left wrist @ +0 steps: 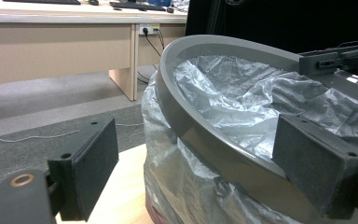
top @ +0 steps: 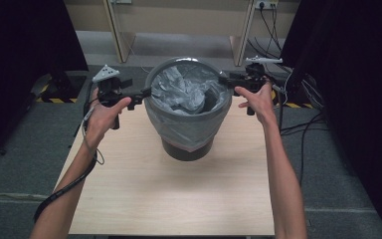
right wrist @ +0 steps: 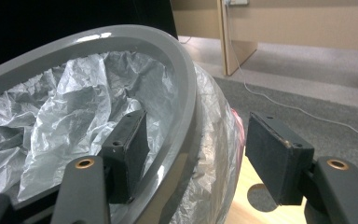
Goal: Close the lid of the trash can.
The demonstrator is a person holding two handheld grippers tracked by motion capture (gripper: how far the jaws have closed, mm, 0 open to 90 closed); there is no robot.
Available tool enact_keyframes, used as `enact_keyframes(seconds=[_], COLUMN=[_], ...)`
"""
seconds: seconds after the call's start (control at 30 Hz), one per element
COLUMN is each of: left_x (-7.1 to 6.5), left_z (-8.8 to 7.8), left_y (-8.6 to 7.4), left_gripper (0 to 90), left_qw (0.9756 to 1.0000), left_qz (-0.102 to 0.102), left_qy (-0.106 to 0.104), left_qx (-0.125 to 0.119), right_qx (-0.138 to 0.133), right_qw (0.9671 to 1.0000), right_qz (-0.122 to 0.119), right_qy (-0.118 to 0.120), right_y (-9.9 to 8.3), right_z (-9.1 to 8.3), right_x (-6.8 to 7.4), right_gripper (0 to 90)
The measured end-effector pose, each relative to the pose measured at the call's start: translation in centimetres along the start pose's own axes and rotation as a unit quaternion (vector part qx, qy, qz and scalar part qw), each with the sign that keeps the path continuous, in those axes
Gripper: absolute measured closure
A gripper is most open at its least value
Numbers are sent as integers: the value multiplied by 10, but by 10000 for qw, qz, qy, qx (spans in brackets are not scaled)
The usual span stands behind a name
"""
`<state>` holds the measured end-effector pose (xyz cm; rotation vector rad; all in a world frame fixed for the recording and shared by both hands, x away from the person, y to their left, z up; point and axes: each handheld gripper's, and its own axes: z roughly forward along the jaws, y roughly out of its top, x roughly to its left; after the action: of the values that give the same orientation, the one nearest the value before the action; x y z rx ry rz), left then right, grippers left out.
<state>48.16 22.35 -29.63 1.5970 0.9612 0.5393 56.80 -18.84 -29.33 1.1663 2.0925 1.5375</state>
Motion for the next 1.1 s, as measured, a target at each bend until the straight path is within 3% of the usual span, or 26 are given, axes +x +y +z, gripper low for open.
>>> enact_keyframes(seconds=[0.07,0.2,0.3,0.43,0.6,0.73,0.93,1.1], left_x=[0,-3,-5,-7,-4,-8,-19,-26], left_z=[0,0,-1,-1,-1,-2,-17,-26], left_y=[0,5,5,1,-5,-2,6,5], left_gripper=[133,141,145,144,143,143,146,146], left_qw=[10000,9999,9999,10000,9997,10000,9996,9993], left_qz=[-61,50,126,6,-174,6,175,231], left_qy=[-16,78,81,-47,-159,-43,-152,-217], left_qx=[6,92,69,9,-72,-17,-136,-196], right_qx=[14,202,83,30,-105,-107,-164,-293], right_qw=[10000,9993,9990,9984,9994,9996,9992,9988], right_qz=[-20,-216,-315,-335,-237,-181,-249,-134], right_qy=[-26,-223,-312,-465,-211,-188,-281,-366], right_y=[0,8,14,15,6,6,20,18], right_z=[0,-1,-3,-4,-2,-2,-17,-30], right_x=[1,6,11,8,-1,-1,4,3], right_gripper=[394,404,391,407,407,410,380,342])
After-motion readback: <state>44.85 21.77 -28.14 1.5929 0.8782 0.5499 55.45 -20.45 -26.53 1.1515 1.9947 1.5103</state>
